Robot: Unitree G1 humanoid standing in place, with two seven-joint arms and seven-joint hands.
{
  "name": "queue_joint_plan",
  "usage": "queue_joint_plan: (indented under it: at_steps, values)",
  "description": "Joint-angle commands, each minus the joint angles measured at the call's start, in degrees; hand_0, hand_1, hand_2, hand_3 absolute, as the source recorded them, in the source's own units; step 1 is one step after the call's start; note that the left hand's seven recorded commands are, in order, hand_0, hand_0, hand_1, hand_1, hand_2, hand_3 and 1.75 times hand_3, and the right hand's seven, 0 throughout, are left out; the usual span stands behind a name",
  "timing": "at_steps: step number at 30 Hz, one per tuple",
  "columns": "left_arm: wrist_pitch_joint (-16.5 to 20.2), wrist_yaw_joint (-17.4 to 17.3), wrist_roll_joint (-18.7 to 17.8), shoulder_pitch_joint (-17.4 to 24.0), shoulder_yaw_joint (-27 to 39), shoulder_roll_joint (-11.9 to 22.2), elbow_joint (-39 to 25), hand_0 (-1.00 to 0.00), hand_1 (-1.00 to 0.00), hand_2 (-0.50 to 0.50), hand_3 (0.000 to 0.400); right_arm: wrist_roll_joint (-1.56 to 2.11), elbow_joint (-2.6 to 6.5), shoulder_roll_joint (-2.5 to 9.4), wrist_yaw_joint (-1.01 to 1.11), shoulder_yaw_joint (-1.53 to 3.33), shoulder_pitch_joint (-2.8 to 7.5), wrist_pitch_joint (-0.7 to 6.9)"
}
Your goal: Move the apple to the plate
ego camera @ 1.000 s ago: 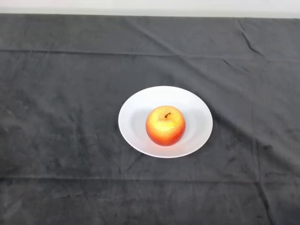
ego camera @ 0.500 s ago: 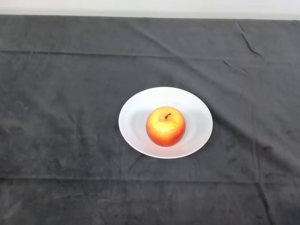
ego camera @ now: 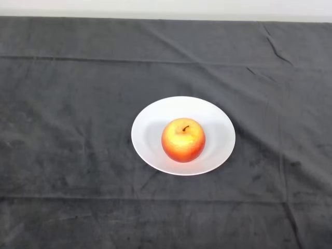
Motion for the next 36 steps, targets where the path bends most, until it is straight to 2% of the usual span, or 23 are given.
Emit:
queue_joint_plan:
  at_steps: [1,36]
  values:
    - [-1.5,-0.3,0.8,-1.7,2.4,-0.7,2.8,0.00,0.00,0.00,0.000,-1.64,2.72,1.35,0.42,1.25,4.44,0.34]
    - [-2.1,-2.4,1.0,-3.1,3.9,-0.9,5.5,0.00,0.00,0.00,0.000,-1.68,3.03,1.36,0.34,1.31,4.31,0.14]
